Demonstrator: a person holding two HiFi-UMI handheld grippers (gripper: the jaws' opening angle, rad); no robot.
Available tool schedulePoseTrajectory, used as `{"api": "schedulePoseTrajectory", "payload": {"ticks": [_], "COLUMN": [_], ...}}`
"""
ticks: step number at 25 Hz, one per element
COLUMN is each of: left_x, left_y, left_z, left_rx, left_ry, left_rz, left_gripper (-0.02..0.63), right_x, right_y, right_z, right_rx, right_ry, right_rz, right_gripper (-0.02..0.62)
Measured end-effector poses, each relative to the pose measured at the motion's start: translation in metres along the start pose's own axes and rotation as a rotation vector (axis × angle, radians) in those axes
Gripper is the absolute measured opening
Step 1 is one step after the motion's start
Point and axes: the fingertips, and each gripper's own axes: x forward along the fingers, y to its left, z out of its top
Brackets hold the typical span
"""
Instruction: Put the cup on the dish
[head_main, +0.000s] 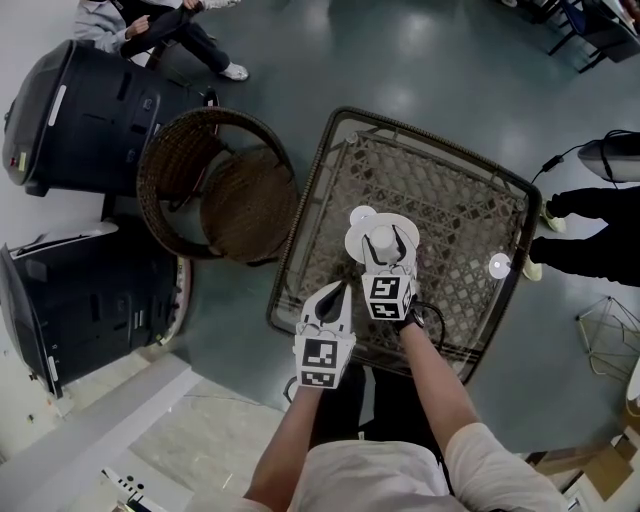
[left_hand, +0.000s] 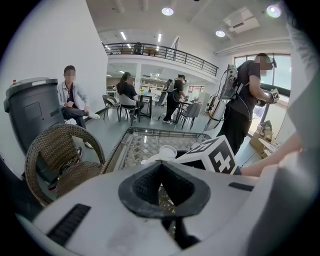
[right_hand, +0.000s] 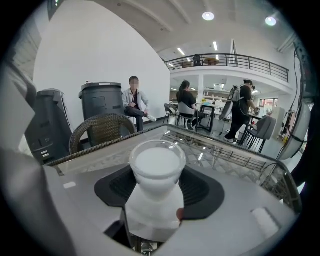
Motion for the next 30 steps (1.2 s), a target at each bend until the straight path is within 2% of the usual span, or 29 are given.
{"api": "schedulePoseTrajectory", "payload": {"ticks": [7, 10, 12, 17, 22, 30], "left_x": [-0.008, -0.013, -0.016, -0.027, -0.045, -0.084], "left_y": [-0.007, -0.008, -0.008, -0.011, -0.015, -0.01], "left_z": [-0.003, -0.002, 0.001, 0.012, 0.032, 0.061], "left_rx": [-0.007, -0.013, -0.017, -0.034, -0.051, -0.061], "left_ry": [0.015, 0.006, -0.005, -0.041, -0.099, -0.189], "left_rz": [-0.014, -0.016, -0.016, -0.018, -0.031, -0.05], "left_gripper": [0.005, 0.005, 0.005, 0.005, 0.005, 0.005], "right_x": [-0.001, -0.005, -0.011, -0.043, -0.093, -0.176], "right_y": [-0.001, 0.001, -0.001, -0.015, -0.02, 0.007], "right_z": [0.001, 0.007, 0.013, 0.02, 0.041, 0.099], "right_rx": [-0.003, -0.009, -0.009, 0.05, 0.104, 0.056], "right_ry": [0.011, 0.001, -0.008, -0.022, -0.069, -0.19], "right_rz": [-0.008, 0.014, 0.013, -0.027, -0.034, -0.005], "right_gripper": [0.265, 0.308, 0.314, 0.313, 0.264, 0.188]}}
